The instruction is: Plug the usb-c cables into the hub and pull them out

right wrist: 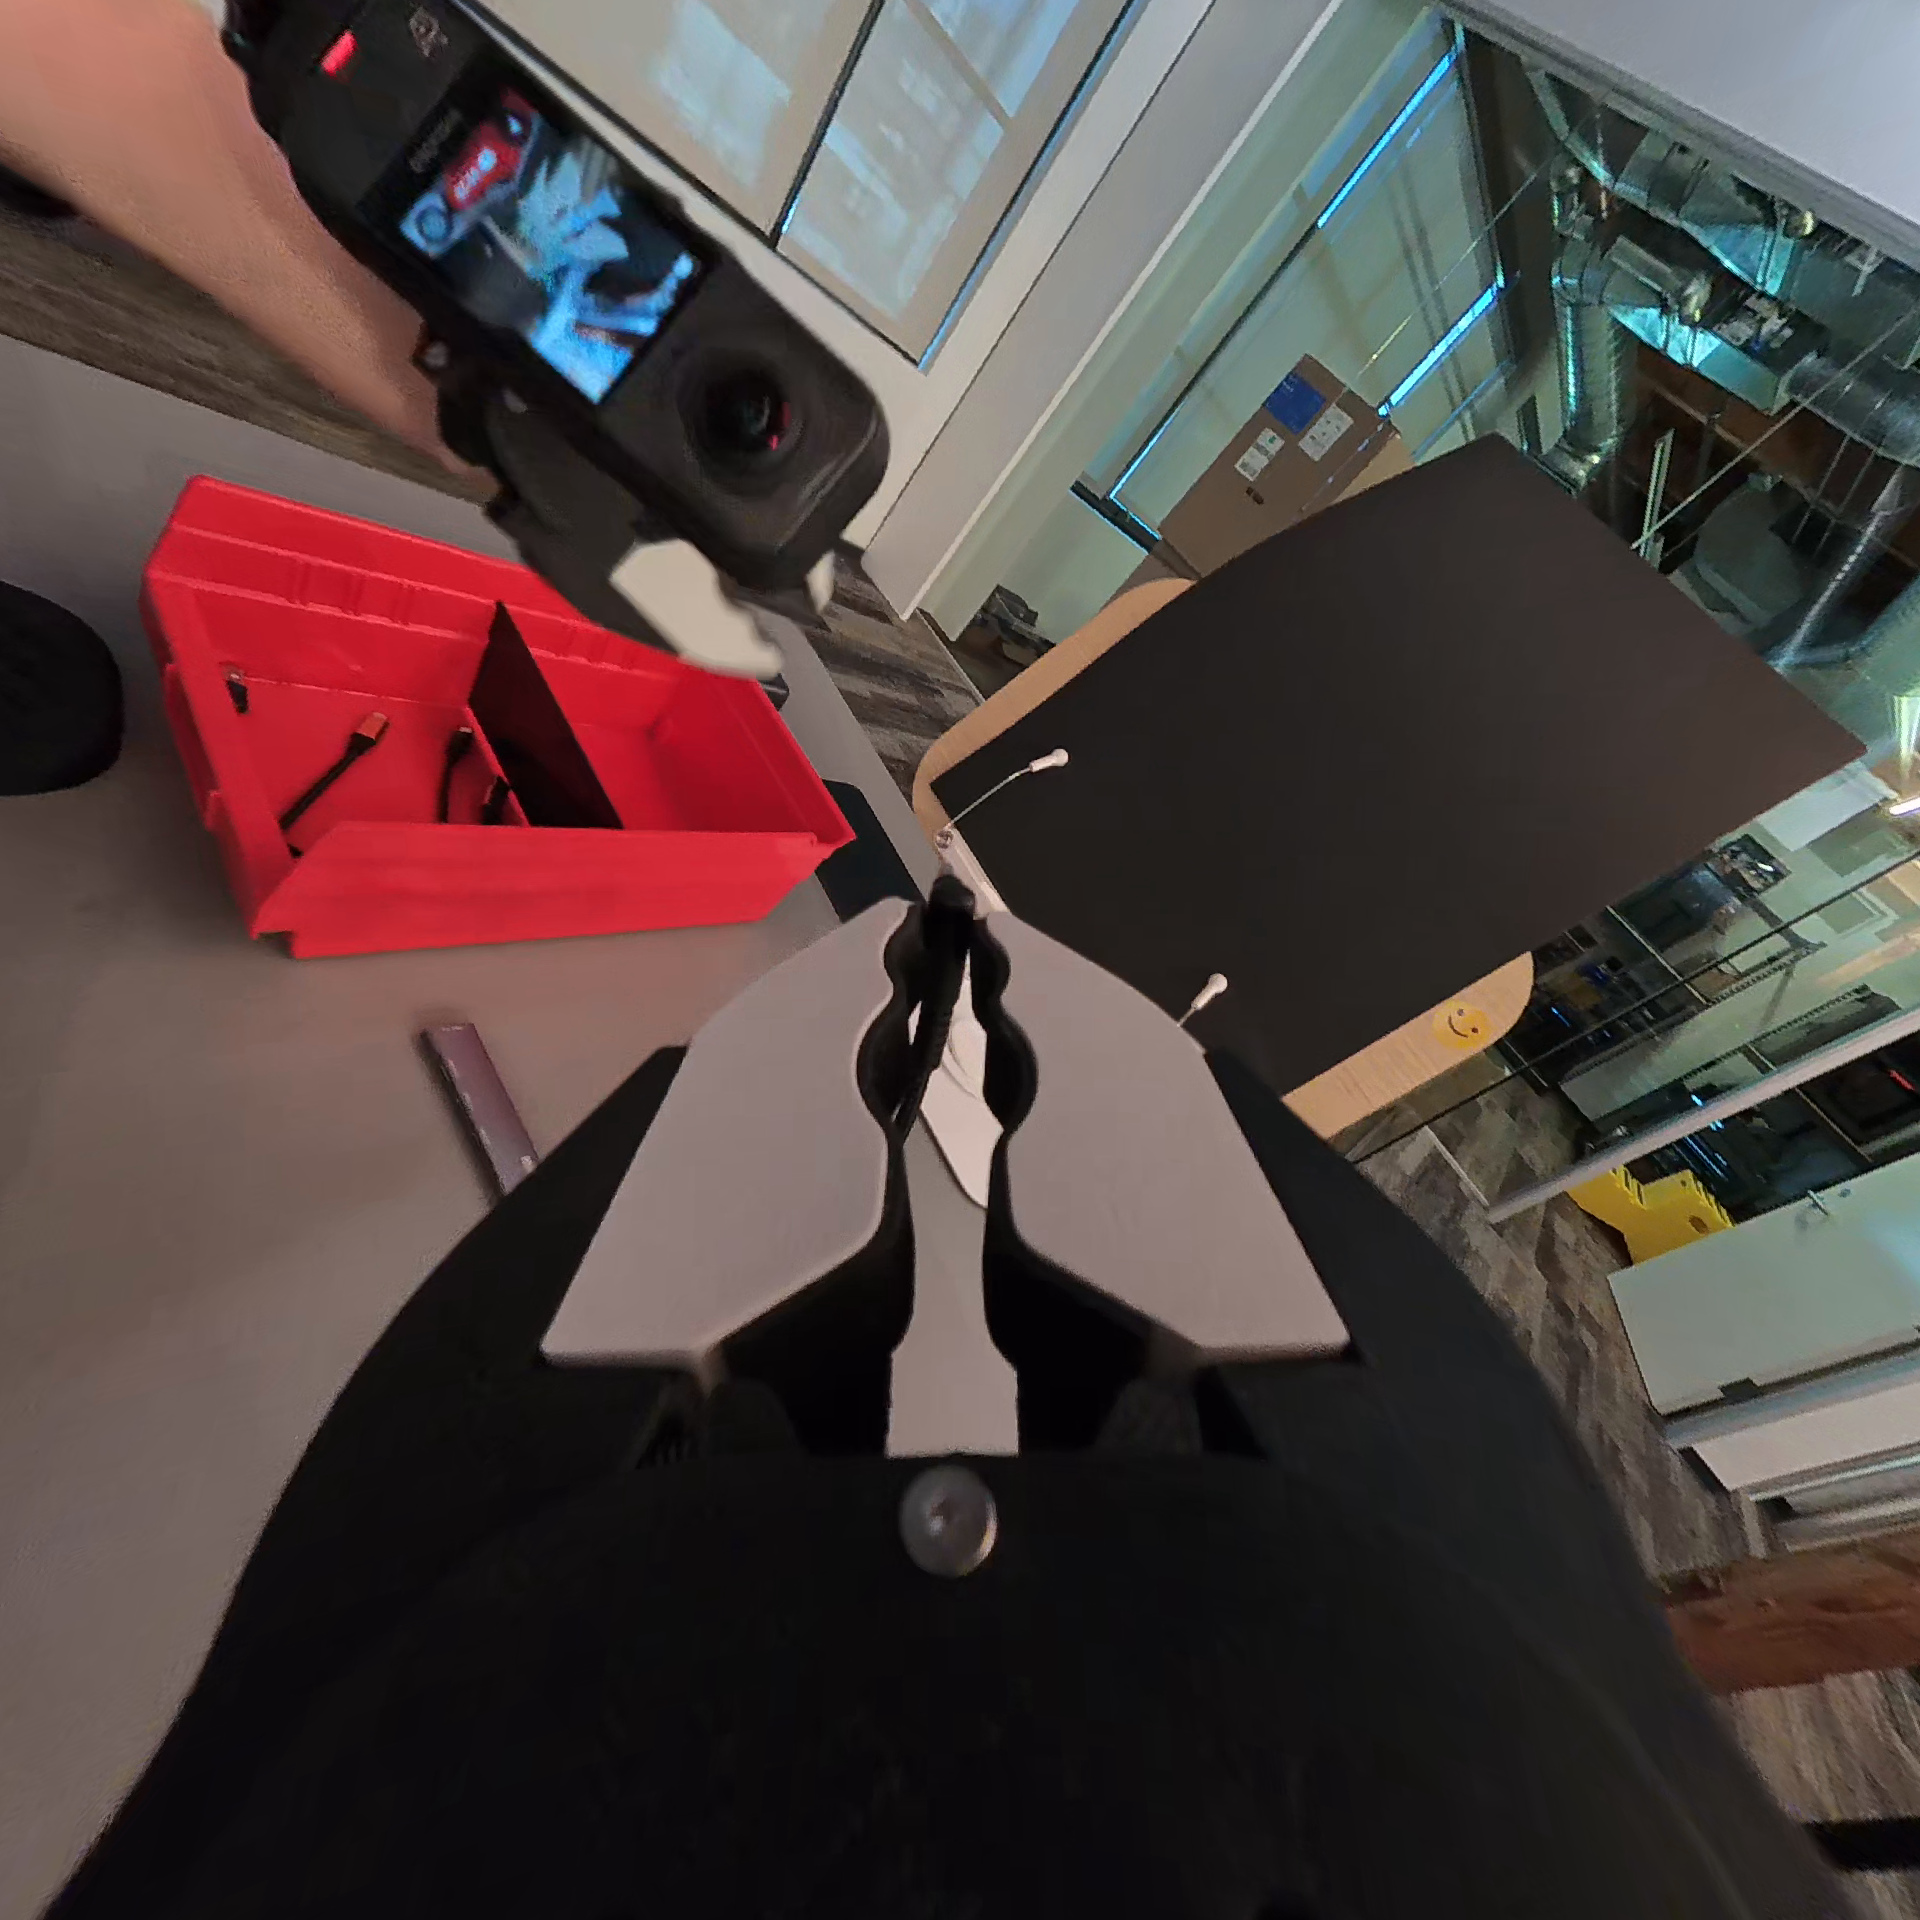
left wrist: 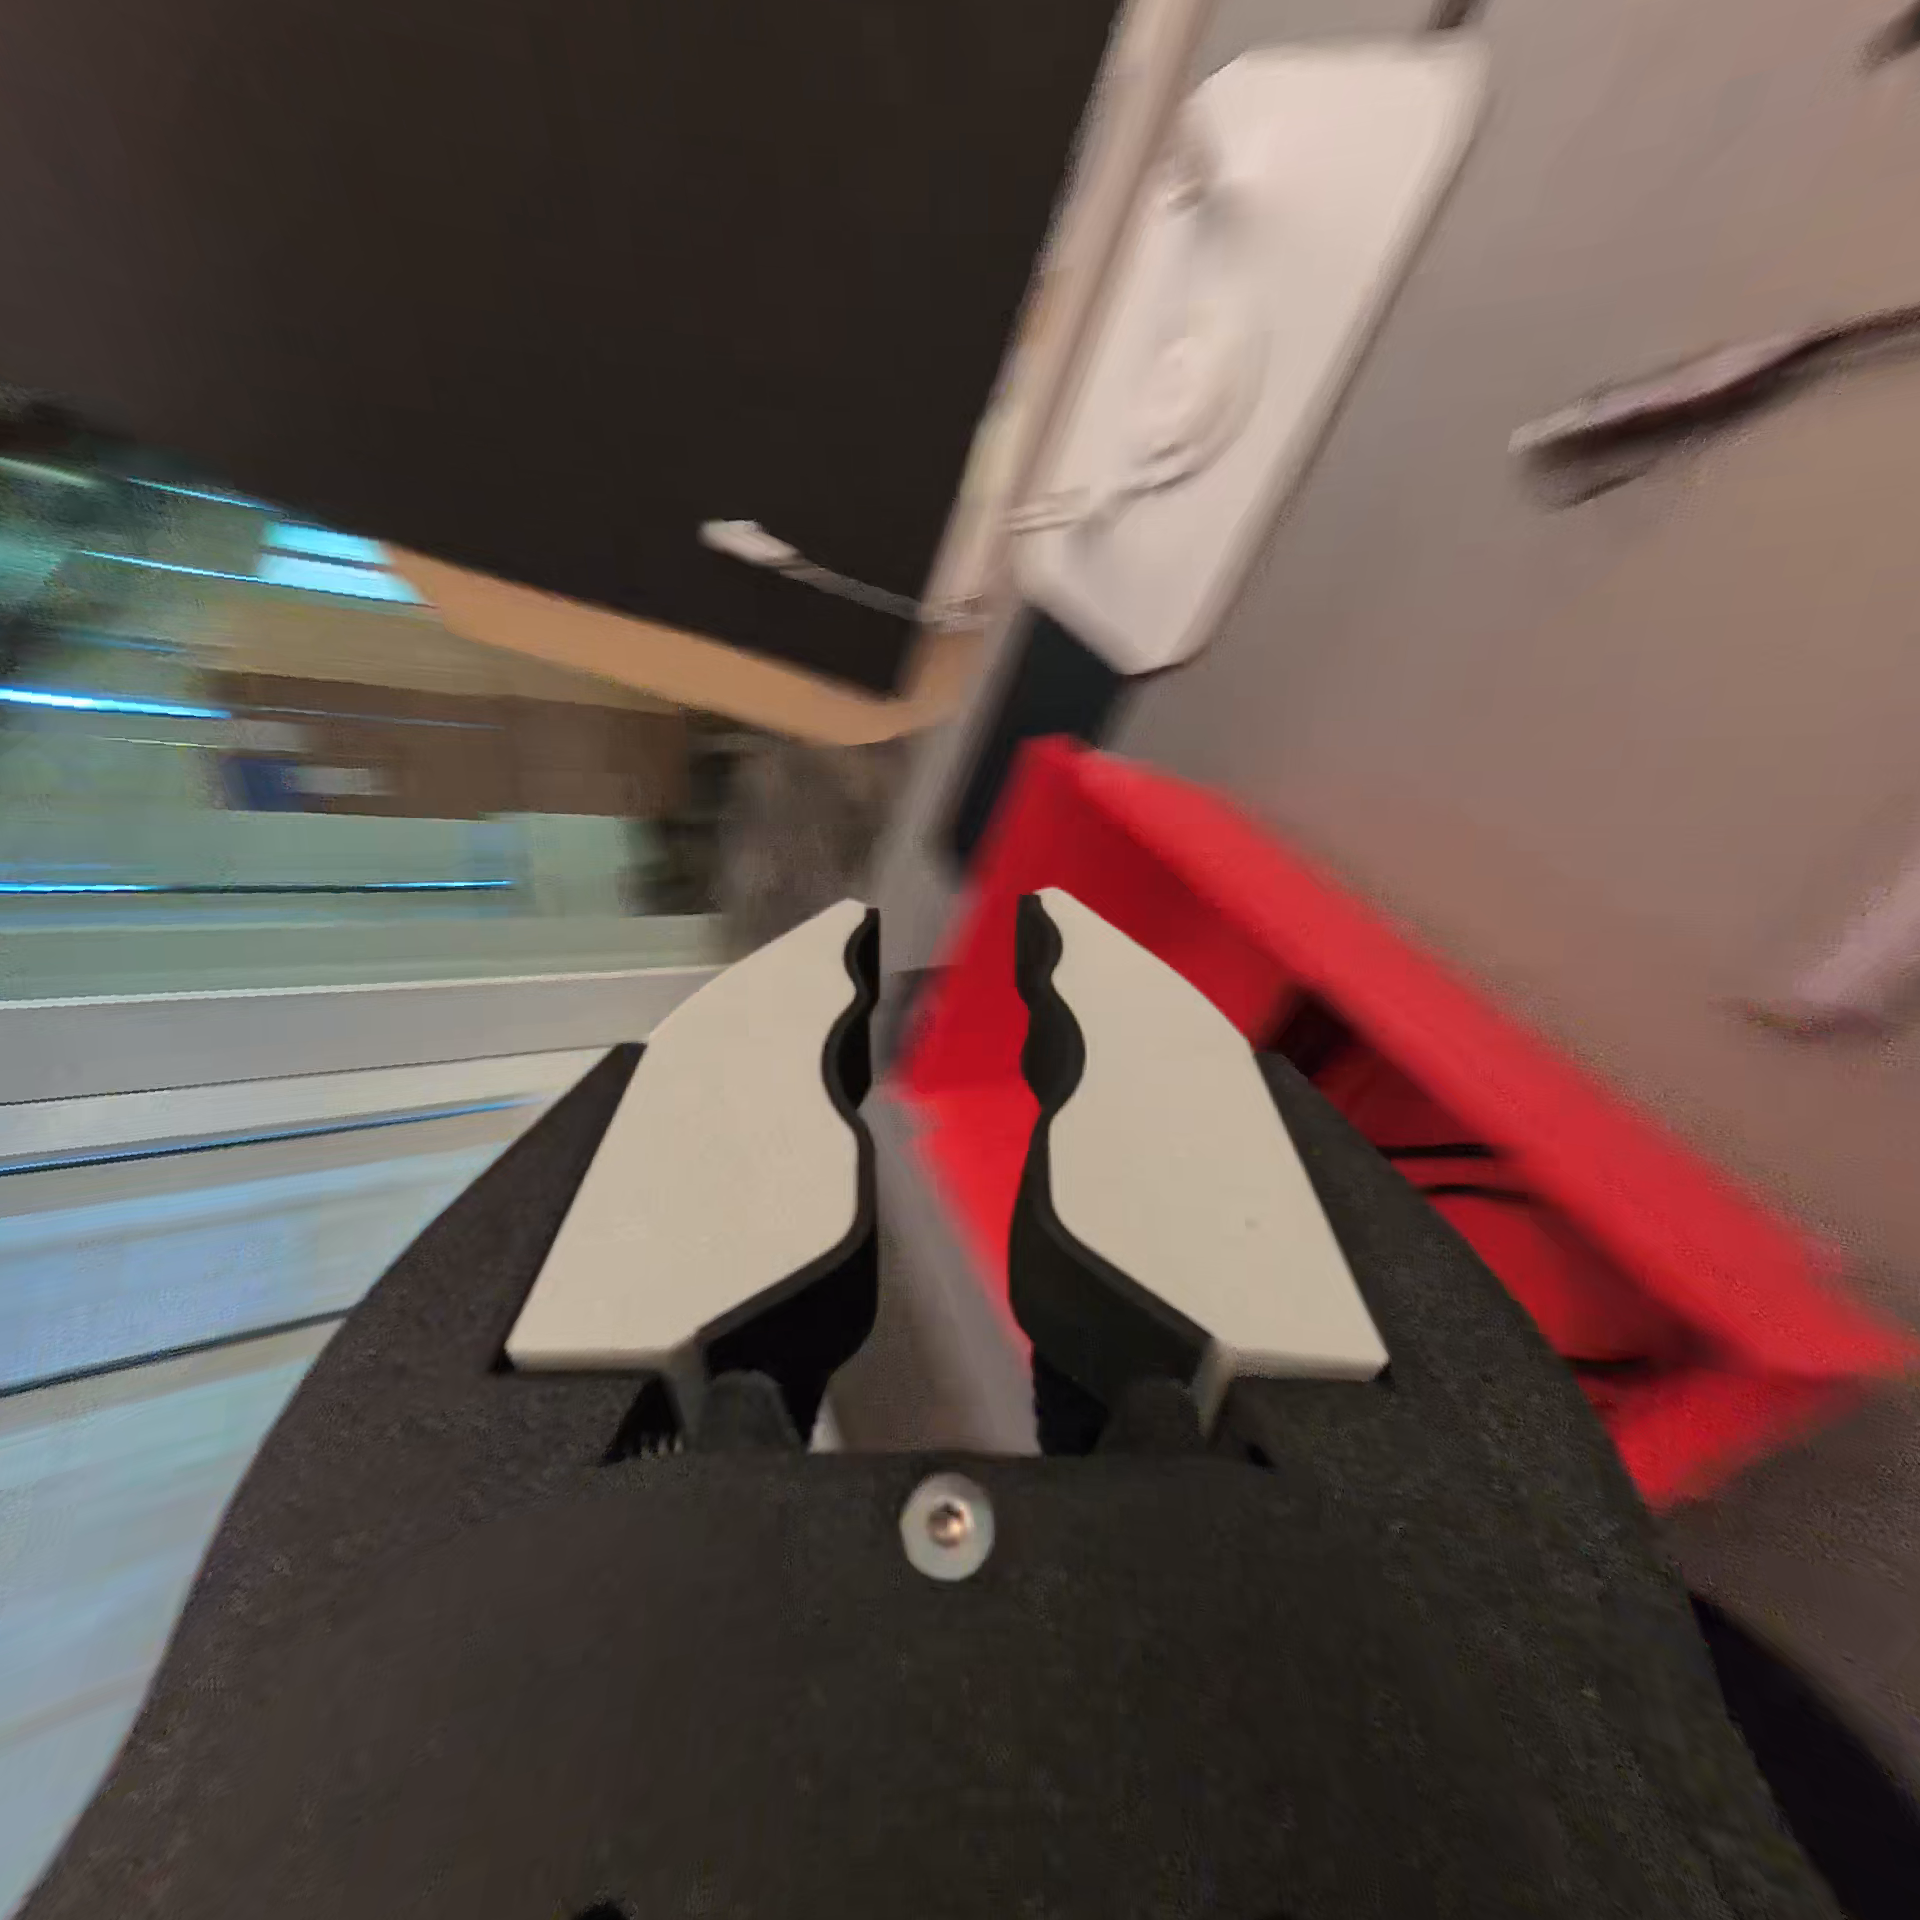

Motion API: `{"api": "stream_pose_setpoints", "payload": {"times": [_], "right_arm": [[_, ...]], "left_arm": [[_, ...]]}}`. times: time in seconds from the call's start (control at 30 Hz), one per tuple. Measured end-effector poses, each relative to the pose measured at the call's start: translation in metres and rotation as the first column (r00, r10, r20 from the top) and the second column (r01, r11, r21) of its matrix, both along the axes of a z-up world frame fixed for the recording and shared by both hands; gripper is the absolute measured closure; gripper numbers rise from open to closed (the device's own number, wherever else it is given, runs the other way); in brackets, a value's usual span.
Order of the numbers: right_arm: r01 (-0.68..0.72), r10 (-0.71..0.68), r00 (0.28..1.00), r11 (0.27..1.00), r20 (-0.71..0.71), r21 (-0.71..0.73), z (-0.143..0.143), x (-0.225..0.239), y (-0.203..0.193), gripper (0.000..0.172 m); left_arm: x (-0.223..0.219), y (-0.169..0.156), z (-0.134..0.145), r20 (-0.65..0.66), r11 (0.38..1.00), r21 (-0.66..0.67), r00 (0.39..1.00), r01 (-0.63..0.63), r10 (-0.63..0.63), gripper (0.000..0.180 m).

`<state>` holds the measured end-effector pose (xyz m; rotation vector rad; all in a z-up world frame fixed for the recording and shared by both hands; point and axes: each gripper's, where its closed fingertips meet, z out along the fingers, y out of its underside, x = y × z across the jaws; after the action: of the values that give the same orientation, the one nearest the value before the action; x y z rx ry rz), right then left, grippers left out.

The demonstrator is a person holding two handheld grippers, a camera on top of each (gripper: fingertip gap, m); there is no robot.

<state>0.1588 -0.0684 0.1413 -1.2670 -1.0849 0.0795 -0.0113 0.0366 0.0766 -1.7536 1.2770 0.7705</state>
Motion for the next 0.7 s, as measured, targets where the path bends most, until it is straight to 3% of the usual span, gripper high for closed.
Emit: {"api": "stream_pose_setpoints", "payload": {"times": [0.07, 0.13, 0.2, 0.3, 0.43, 0.5, 0.6, 0.7], "right_arm": [[0.012, -0.012, 1.0, 1.0, 0.007, -0.007, -0.002, 0.005, 0.001, 0.164], [0.016, -0.016, 1.0, 1.0, 0.011, -0.013, -0.002, 0.011, 0.0, 0.163], [0.005, -0.005, 1.0, 1.0, 0.003, -0.018, 0.0, 0.016, -0.003, 0.163], [-0.015, 0.015, 0.999, 1.0, -0.029, -0.017, 0.005, 0.021, -0.006, 0.163], [-0.04, 0.038, 0.998, 0.999, -0.059, -0.02, 0.008, 0.028, -0.009, 0.163], [-0.046, 0.045, 0.998, 0.999, -0.053, -0.017, 0.009, 0.033, -0.012, 0.163], [-0.062, 0.061, 0.997, 0.998, -0.04, -0.007, 0.01, 0.042, -0.021, 0.163], [-0.105, 0.105, 0.994, 0.994, -0.017, 0.003, 0.008, 0.048, -0.034, 0.163]], "left_arm": [[0.03, -0.03, -0.05, 0.295, 0.948, -0.307, 0.955, 0.088, 0.007, 0.155], [0.049, -0.055, -0.09, 0.415, 0.859, -0.481, 0.909, 0.176, 0.047, 0.155], [0.056, -0.068, -0.128, 0.407, 0.814, -0.546, 0.912, 0.198, 0.052, 0.154], [0.064, -0.068, -0.161, 0.371, 0.823, -0.533, 0.928, 0.196, 0.019, 0.154], [0.08, -0.078, -0.189, 0.288, 0.723, -0.659, 0.958, 0.205, -0.009, 0.15], [0.082, -0.075, -0.196, 0.211, 0.719, -0.682, 0.977, 0.136, 0.015, 0.151], [0.096, -0.095, -0.199, 0.192, 0.65, -0.752, 0.98, 0.109, 0.058, 0.158], [0.095, -0.078, -0.205, 0.166, 0.741, -0.665, 0.986, 0.094, 0.024, 0.148]]}}
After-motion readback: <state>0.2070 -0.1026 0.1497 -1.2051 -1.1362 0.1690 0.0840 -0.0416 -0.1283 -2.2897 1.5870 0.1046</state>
